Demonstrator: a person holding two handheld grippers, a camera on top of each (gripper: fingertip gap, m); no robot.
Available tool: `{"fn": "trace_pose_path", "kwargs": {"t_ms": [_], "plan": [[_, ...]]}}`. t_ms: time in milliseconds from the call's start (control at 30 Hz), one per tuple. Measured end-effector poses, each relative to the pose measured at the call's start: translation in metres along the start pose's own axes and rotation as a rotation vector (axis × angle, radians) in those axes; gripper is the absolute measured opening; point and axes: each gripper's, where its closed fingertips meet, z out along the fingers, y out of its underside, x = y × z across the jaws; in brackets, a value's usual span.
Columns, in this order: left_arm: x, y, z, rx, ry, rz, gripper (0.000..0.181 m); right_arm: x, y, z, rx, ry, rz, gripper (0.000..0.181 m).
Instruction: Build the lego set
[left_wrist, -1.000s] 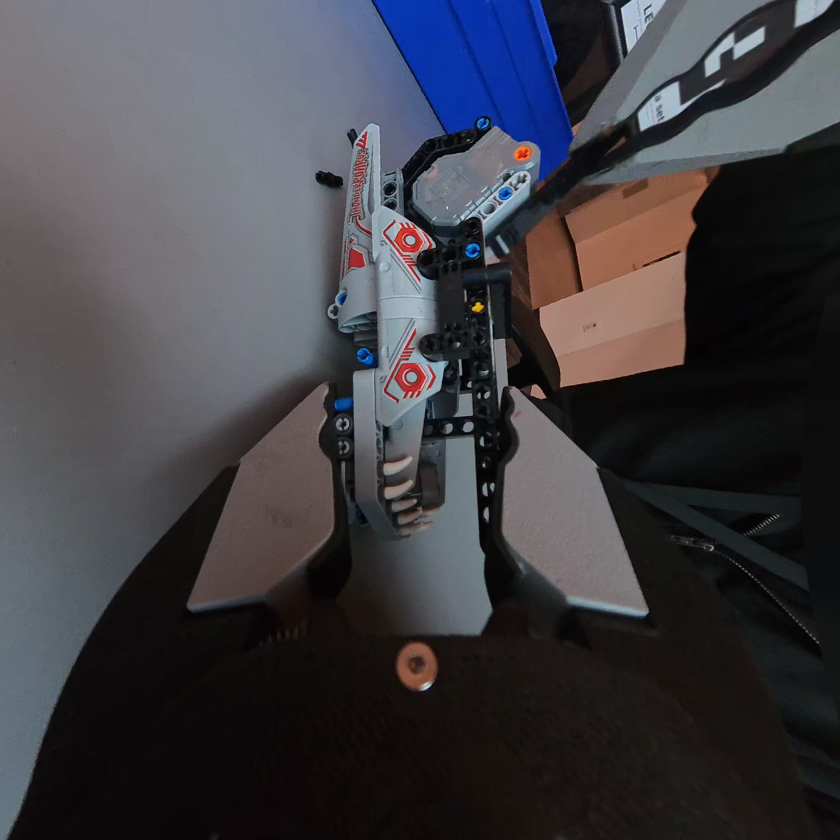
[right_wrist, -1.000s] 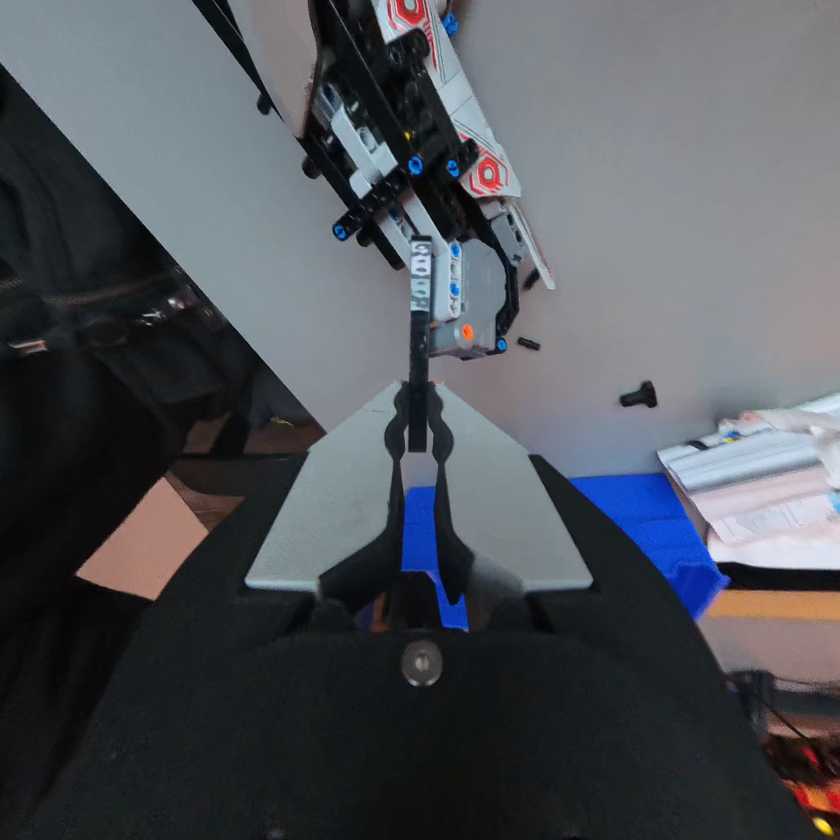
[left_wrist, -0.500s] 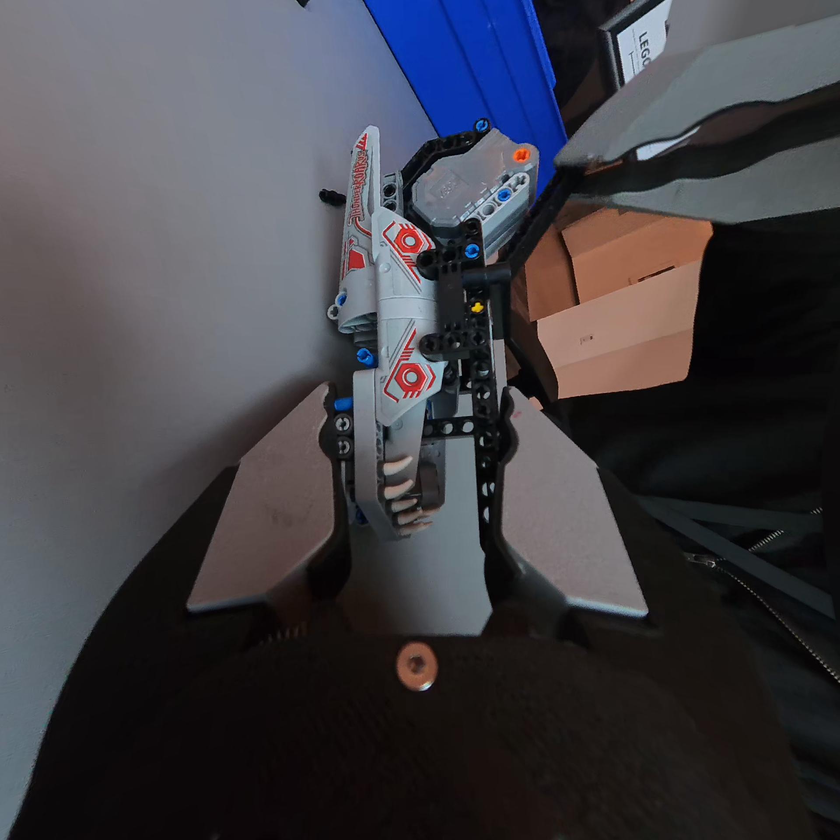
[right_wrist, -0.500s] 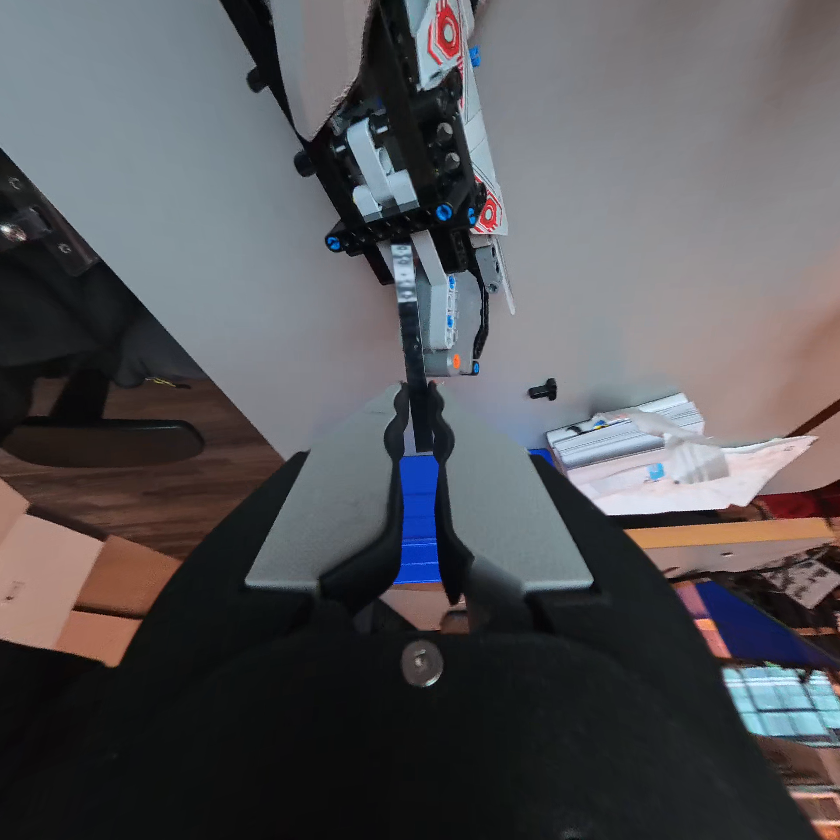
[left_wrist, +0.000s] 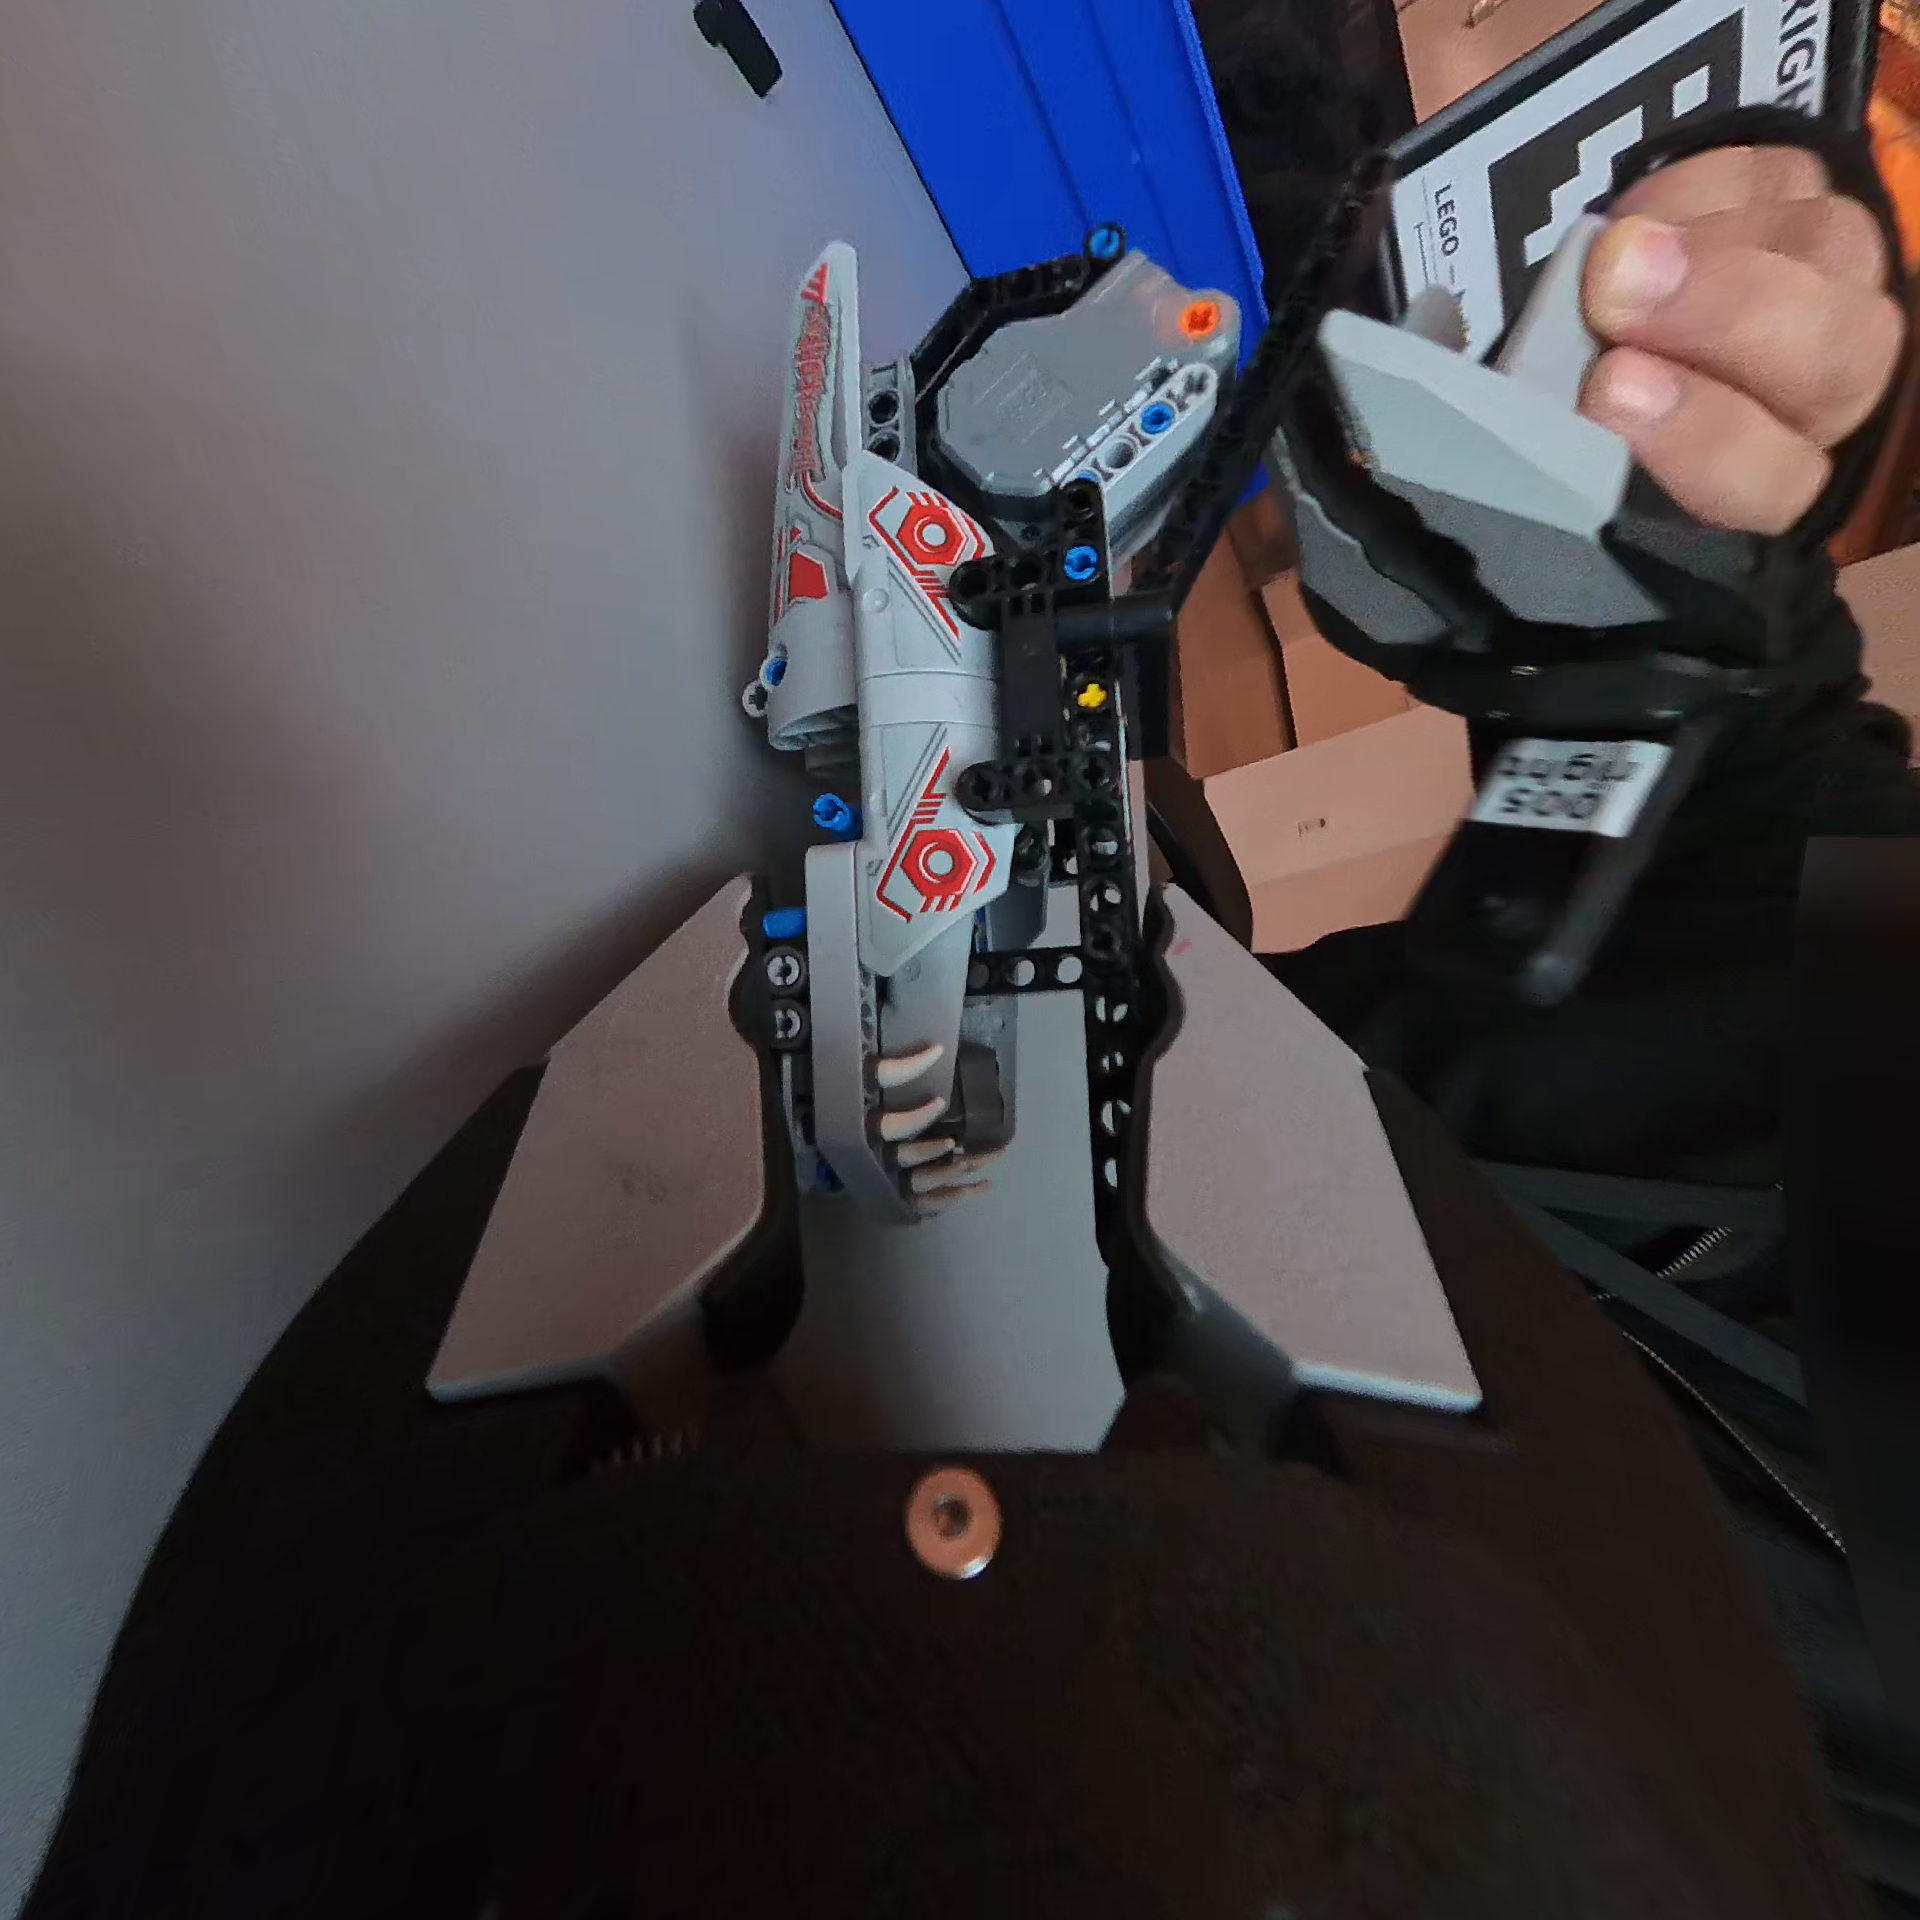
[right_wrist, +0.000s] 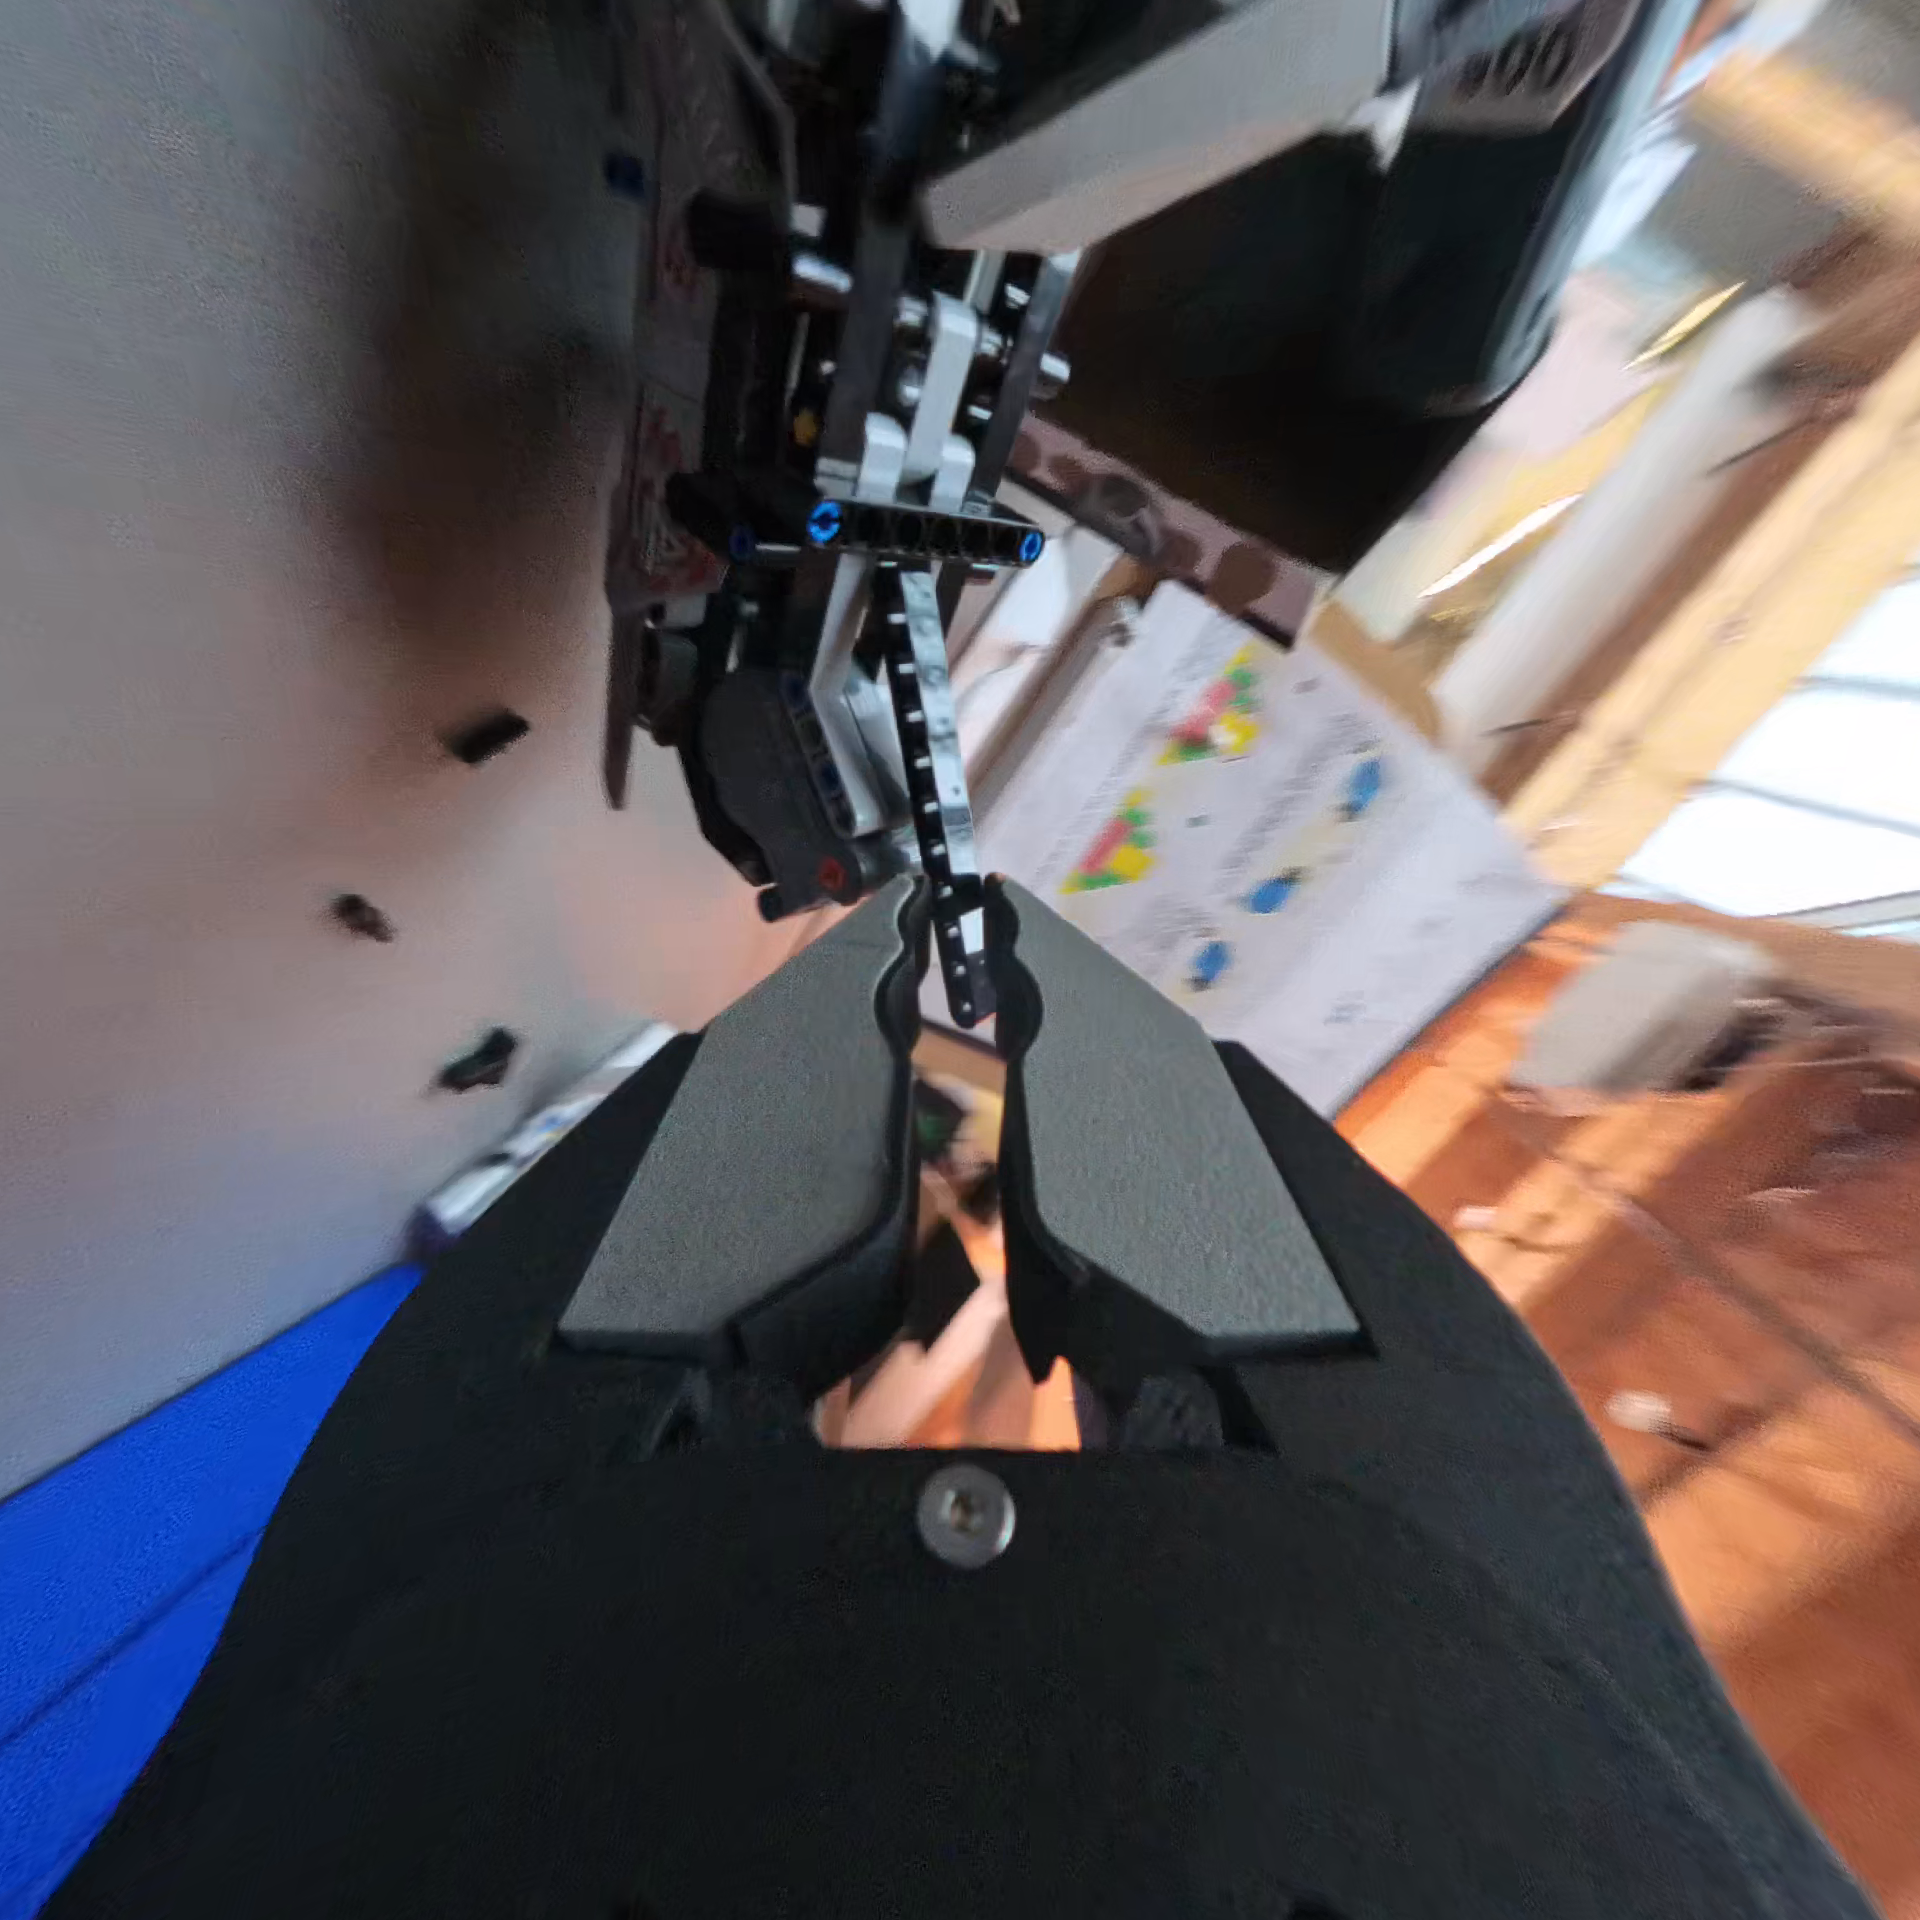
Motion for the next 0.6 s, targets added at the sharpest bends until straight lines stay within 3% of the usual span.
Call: {"fn": "trace_pose_path", "kwargs": {"t_ms": [100,433,533,600], "plan": [[0.004,0.003,0.004,-0.029,0.018,0.007,0.069,-0.001,0.005,0.004,-0.029,0.051,-0.006,0.002],[0.006,0.002,0.006,-0.026,0.042,-0.015,0.069,-0.004,0.011,-0.004,-0.044,-0.058,0.058,0.002],[0.004,0.005,0.001,-0.048,0.017,0.011,0.069,-0.005,0.024,-0.01,-0.048,-0.13,0.212,0.002],[0.002,0.003,-0.007,-0.038,0.002,0.016,0.069,-0.027,0.029,-0.02,-0.022,-0.279,0.398,0.002]]}}
